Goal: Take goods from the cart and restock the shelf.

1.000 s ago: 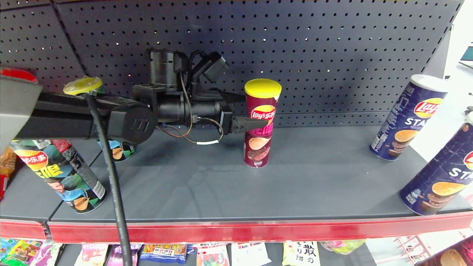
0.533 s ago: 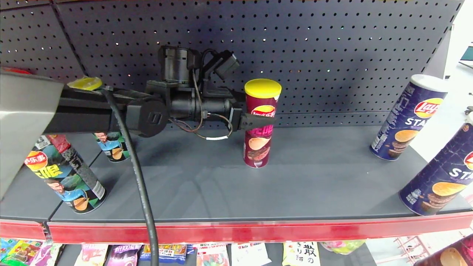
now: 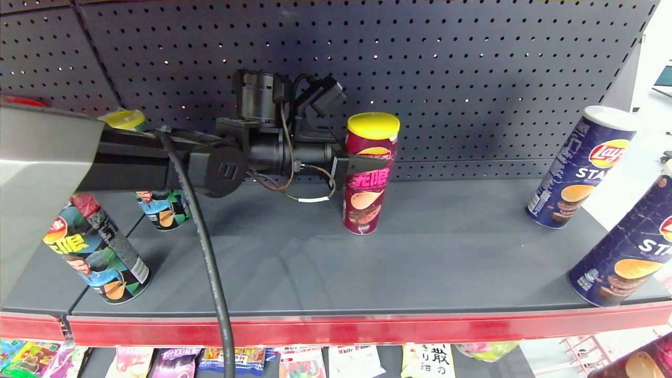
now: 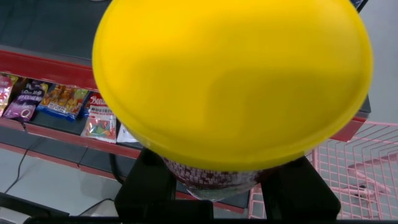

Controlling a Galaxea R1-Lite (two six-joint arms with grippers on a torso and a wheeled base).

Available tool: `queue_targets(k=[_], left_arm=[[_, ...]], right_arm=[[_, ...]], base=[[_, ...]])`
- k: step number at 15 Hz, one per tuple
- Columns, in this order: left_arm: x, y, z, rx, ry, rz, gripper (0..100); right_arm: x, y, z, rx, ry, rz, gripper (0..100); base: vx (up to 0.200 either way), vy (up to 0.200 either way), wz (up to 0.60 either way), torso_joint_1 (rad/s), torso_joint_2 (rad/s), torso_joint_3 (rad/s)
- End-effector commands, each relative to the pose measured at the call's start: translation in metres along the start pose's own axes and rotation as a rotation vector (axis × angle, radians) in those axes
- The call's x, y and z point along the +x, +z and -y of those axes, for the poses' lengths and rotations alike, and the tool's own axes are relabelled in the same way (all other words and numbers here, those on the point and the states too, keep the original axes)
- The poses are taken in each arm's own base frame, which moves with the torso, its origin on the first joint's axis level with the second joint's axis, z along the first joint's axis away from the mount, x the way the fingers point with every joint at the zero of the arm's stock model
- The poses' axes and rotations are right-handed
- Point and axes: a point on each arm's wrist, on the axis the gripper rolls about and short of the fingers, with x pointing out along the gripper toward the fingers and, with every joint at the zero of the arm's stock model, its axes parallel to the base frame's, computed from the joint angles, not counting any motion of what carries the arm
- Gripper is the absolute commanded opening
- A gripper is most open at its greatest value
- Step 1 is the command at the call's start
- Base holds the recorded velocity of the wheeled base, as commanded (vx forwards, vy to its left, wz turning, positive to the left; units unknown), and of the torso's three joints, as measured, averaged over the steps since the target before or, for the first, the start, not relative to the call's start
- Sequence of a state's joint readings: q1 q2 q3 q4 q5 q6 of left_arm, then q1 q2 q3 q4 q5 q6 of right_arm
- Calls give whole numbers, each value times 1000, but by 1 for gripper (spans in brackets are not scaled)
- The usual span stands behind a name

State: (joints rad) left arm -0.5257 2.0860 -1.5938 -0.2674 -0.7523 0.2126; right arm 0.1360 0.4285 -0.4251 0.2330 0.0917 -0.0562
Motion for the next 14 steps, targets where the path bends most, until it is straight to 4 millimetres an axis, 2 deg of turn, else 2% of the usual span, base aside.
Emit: queue_targets(k=[1, 3, 4, 6, 8, 14], left_arm=[[-8, 6, 7, 3, -1, 3, 0], [-19, 9, 16, -3, -2, -3, 0], [-33, 11, 35, -19, -15, -16, 0], [-49, 11, 63, -36, -42, -35, 0], [-62, 6, 81, -48, -54, -50, 0], [-74, -11, 99, -59, -49, -48, 0]], right_arm=[[0, 0, 0, -1, 1, 0, 0], [0, 0, 0, -1, 1, 0, 0], [0, 1, 0, -1, 1, 3, 0], [0, 2, 0, -1, 2, 3, 0], [0, 4, 0, -2, 14, 2, 0], [1, 6, 0, -2, 24, 3, 0]], base=[[0, 0, 0, 0, 0, 0], [0, 0, 0, 0, 0, 0], [0, 0, 0, 0, 0, 0], [0, 0, 0, 0, 0, 0], [0, 0, 0, 0, 0, 0], [0, 0, 0, 0, 0, 0]])
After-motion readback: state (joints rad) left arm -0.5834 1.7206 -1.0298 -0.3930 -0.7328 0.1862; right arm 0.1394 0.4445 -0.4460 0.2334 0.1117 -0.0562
